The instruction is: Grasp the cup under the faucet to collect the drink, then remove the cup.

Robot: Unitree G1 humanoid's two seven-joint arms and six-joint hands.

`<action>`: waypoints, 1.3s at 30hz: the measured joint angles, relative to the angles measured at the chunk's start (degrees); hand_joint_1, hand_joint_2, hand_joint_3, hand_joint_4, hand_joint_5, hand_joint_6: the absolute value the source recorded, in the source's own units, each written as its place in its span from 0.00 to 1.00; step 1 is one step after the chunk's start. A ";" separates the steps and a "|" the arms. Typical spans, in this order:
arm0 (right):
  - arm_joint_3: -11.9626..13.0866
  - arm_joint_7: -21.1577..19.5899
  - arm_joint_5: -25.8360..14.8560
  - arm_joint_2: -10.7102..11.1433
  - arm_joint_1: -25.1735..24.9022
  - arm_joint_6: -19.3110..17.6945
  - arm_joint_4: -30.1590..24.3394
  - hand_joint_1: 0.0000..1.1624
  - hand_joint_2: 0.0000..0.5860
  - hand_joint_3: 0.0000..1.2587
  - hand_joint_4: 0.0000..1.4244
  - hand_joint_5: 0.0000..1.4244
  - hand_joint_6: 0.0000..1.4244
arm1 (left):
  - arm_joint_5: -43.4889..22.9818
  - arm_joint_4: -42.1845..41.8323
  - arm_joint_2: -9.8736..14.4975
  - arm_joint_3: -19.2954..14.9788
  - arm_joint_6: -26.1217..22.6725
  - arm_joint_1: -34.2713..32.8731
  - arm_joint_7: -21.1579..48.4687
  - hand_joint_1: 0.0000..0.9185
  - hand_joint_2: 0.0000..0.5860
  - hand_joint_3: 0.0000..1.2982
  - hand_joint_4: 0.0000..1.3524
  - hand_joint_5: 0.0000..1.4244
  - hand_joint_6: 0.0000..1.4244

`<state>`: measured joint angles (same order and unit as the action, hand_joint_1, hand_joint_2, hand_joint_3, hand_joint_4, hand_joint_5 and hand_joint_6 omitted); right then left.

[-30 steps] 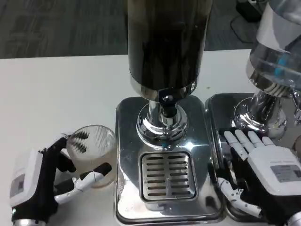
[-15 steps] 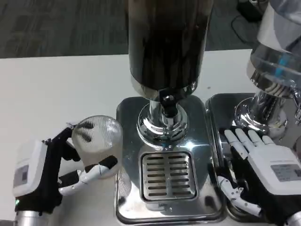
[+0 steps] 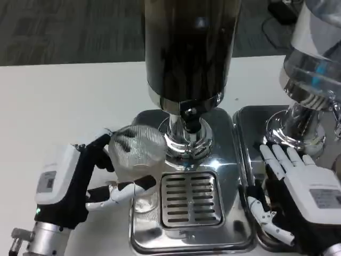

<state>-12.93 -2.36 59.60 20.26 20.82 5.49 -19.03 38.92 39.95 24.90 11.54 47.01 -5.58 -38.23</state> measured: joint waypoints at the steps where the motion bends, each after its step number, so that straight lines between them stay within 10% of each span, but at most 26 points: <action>1: 0.00 -0.08 0.17 -0.15 0.28 0.33 -0.17 0.10 0.79 0.01 0.00 0.00 0.01 | 0.07 0.33 0.06 0.43 0.28 -0.23 0.13 0.39 0.27 0.45 0.48 0.62 0.63; 29: -0.56 -1.24 2.19 -2.78 2.46 4.02 -3.65 0.10 0.80 0.00 0.00 0.00 0.01 | 6.55 13.72 -3.72 11.96 3.30 -13.88 -2.18 0.34 0.25 0.44 0.48 0.62 0.61; 39: -0.56 -1.11 1.75 -2.47 2.43 4.01 -3.71 0.10 0.79 0.00 0.00 0.00 0.01 | 6.45 12.88 -3.13 12.91 0.23 -14.17 -1.35 0.19 0.14 0.32 0.35 0.50 0.42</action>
<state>-13.48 -3.48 61.35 17.79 23.25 9.50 -22.74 45.37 52.83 21.77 24.45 47.24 -19.75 -39.58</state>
